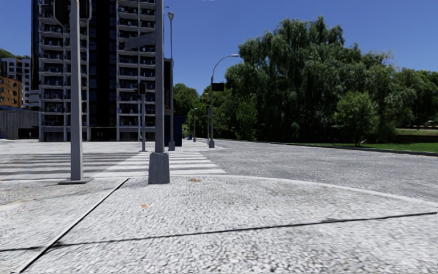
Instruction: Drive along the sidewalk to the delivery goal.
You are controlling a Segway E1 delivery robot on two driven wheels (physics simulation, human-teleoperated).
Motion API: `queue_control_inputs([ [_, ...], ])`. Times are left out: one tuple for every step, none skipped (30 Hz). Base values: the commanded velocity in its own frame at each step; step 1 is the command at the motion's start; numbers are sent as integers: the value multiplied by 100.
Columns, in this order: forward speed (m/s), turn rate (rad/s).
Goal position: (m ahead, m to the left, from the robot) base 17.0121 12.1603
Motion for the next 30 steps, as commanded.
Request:
queue_control_inputs([
  [107,120],
  [107,120],
  [107,120],
  [107,120],
  [107,120],
  [114,120],
  [119,120],
  [126,120],
  [126,120],
  [138,5],
  [147,0],
  [154,0],
  [173,0],
  [189,0],
  [200,0],
  [200,0],
  [200,0],
  [200,0],
  [200,0],
  [200,0],
  [200,0],
  [200,3],
  [200,49],
  [200,77],
  [200,120],
  [200,120],
  [200,120],
  [200,120],
  [200,120],
  [200,120],
])
